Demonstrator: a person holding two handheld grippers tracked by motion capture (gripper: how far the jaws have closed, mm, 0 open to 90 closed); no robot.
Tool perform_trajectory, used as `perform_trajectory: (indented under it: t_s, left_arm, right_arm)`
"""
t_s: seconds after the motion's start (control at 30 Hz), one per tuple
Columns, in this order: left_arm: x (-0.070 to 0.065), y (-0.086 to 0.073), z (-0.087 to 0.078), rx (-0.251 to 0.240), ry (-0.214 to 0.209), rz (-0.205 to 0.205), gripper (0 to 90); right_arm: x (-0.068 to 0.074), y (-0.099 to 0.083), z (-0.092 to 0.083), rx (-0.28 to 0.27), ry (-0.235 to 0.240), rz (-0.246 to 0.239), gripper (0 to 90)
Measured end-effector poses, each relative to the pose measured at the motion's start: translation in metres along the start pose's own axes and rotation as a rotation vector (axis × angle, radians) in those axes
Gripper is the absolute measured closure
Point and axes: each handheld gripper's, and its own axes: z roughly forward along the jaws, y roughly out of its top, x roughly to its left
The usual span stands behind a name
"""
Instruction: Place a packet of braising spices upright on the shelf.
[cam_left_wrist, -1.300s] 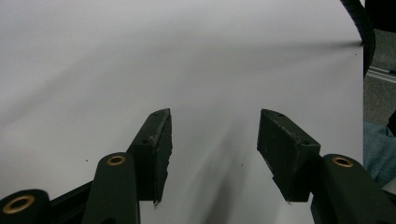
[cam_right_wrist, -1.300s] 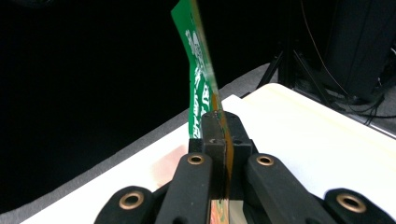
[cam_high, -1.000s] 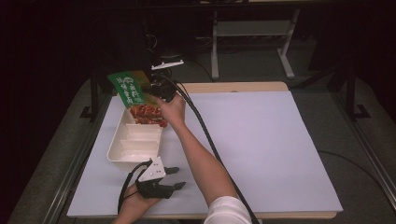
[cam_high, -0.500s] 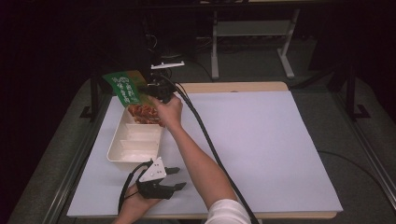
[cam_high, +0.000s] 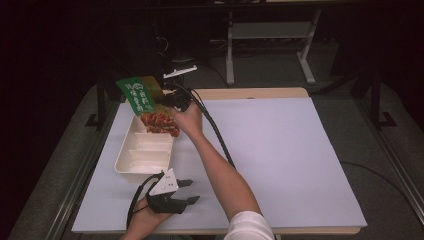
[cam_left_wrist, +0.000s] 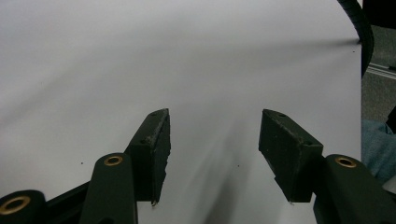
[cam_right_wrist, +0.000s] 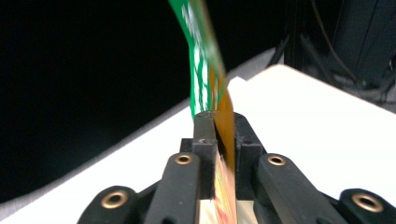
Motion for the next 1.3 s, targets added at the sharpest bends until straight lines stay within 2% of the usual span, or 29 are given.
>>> perform_trajectory:
  t_s: [0.03, 0.13, 0.23, 0.3, 0.43, 0.5, 0.63, 0.7, 0.77, 0.8, 0.87, 1.0, 1.07, 1.23, 1.3]
  left_arm:
    - [0.0, 0.0, 0.0, 0.002, 0.0, 0.0, 42.8]
    - [0.0, 0.0, 0.001, 0.004, 0.0, 0.001, 42.8]
    - [0.0, 0.0, 0.001, 0.005, 0.0, 0.005, 42.8]
    - [-0.001, 0.0, 0.001, 0.006, 0.0, 0.008, 42.8]
    - [-0.001, 0.001, 0.001, 0.006, 0.001, 0.01, 42.8]
    - [-0.001, 0.001, 0.001, 0.005, 0.002, 0.011, 42.8]
    - [-0.002, 0.001, 0.002, 0.01, -0.003, 0.015, 42.8]
    - [-0.003, 0.001, 0.002, 0.009, -0.004, 0.016, 42.8]
    - [-0.004, 0.001, 0.002, 0.011, -0.001, 0.019, 42.8]
    - [-0.004, 0.001, 0.002, 0.012, -0.001, 0.022, 42.8]
    - [-0.003, 0.001, 0.002, 0.009, 0.0, 0.019, 42.8]
    - [-0.003, 0.0, 0.003, 0.01, -0.002, 0.013, 42.7]
    - [-0.002, 0.001, 0.002, 0.009, -0.001, 0.017, 42.8]
    - [-0.002, 0.0, 0.001, 0.008, 0.0, 0.015, 42.7]
    - [-0.002, 0.0, 0.002, 0.008, -0.001, 0.016, 42.7]
  right_arm:
    - [-0.002, -0.001, 0.001, 0.063, -0.012, -0.026, 81.7]
    - [-0.005, -0.005, 0.006, 0.147, -0.015, -0.064, 82.6]
    - [-0.005, -0.009, 0.013, 0.21, -0.004, -0.079, 86.4]
    - [-0.006, -0.011, 0.015, 0.225, -0.002, -0.085, 88.5]
    - [-0.005, -0.012, 0.013, 0.21, 0.022, -0.043, 89.5]
    - [-0.003, -0.012, 0.009, 0.182, 0.056, -0.015, 89.7]
    - [0.002, -0.013, 0.001, 0.126, 0.091, 0.025, 89.7]
    - [-0.002, -0.017, 0.001, 0.102, 0.102, 0.065, 89.7]
    - [-0.01, -0.023, 0.002, 0.068, 0.112, 0.131, 89.7]
    - [-0.013, -0.026, 0.003, 0.057, 0.102, 0.151, 89.8]
    - [-0.015, -0.03, 0.003, 0.054, 0.061, 0.145, 89.8]
    - [-0.02, -0.037, 0.007, 0.049, 0.036, 0.17, 89.8]
    - [-0.018, -0.041, 0.011, 0.059, 0.026, 0.138, 89.7]
    - [-0.018, -0.047, 0.012, 0.052, 0.04, 0.108, 89.5]
    - [-0.016, -0.047, 0.012, 0.053, 0.031, 0.081, 89.4]
